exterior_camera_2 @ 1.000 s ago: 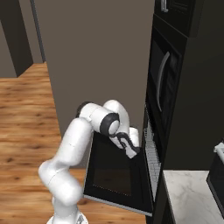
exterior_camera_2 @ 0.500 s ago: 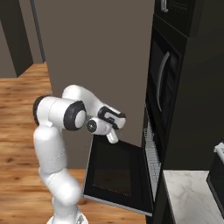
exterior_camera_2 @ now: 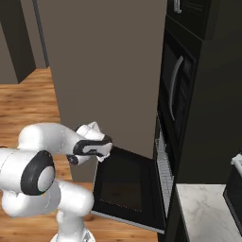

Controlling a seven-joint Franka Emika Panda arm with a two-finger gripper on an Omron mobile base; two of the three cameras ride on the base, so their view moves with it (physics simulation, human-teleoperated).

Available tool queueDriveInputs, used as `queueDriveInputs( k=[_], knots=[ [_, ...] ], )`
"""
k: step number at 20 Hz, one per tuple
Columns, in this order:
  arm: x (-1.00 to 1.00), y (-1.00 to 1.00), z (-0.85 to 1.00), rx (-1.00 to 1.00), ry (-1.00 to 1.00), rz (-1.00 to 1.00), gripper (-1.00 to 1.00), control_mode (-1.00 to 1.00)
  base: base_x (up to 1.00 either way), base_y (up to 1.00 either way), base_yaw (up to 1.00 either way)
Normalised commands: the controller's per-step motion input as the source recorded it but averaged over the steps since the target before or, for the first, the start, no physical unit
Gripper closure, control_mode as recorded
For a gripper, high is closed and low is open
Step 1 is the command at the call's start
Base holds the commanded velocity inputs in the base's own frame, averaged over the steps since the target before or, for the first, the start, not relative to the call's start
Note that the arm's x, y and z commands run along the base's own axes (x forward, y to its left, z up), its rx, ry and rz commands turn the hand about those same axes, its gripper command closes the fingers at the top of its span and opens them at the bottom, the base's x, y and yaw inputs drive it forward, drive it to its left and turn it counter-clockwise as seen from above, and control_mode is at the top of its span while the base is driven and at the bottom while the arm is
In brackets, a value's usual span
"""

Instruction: Place the fish on the rack of the oven, and slide the rack back inside. Close the oven door.

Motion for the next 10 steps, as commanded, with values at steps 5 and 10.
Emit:
queueDriveInputs(
  k=[5, 10],
  knots=[
    [-0.35, 0.28, 0.91, 0.05, -0.1, 0.0, -1.0, -1.0, 0.0, 0.0, 0.0],
    [-0.33, 0.49, 0.8, 0.02, -0.01, 0.0, -1.0, -1.0, 0.0, 0.0, 0.0]
  ],
)
